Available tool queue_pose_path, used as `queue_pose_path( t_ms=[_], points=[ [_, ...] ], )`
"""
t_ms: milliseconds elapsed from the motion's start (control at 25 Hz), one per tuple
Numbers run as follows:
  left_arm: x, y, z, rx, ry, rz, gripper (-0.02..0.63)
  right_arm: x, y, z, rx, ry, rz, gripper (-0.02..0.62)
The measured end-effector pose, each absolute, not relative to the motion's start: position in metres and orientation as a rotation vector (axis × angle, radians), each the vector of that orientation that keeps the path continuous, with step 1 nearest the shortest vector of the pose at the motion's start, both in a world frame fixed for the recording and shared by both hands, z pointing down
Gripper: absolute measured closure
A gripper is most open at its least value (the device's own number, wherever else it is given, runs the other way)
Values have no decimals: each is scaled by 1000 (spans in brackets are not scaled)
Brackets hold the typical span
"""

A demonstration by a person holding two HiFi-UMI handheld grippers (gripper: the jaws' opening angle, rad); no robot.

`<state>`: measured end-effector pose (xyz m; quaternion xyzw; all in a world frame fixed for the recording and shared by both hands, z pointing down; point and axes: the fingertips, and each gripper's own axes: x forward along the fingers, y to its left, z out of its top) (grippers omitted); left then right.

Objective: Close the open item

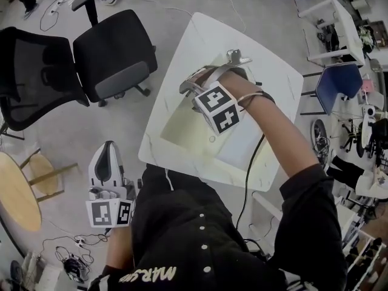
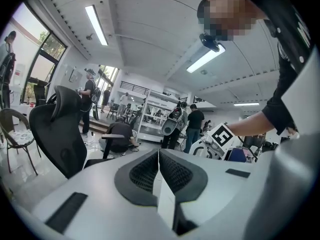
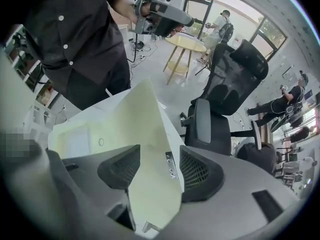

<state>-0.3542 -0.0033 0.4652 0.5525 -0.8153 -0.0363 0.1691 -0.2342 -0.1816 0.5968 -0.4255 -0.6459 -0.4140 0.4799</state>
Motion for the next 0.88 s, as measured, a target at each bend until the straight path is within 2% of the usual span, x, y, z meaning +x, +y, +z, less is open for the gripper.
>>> queue_pose_path(
  t_ms=[400, 760, 880],
  points=[
    [-354, -15, 465, 1608, -2294, -118, 583, -204, -179, 571, -1058, -1516, -971, 366],
    [-344, -46, 448, 1764, -2226, -123, 583, -148, -181, 533, -967, -1517, -917, 367],
    [-333, -61, 439, 1841, -2182, -120, 583, -127, -183, 525, -925, -1508, -955, 388]
  ],
)
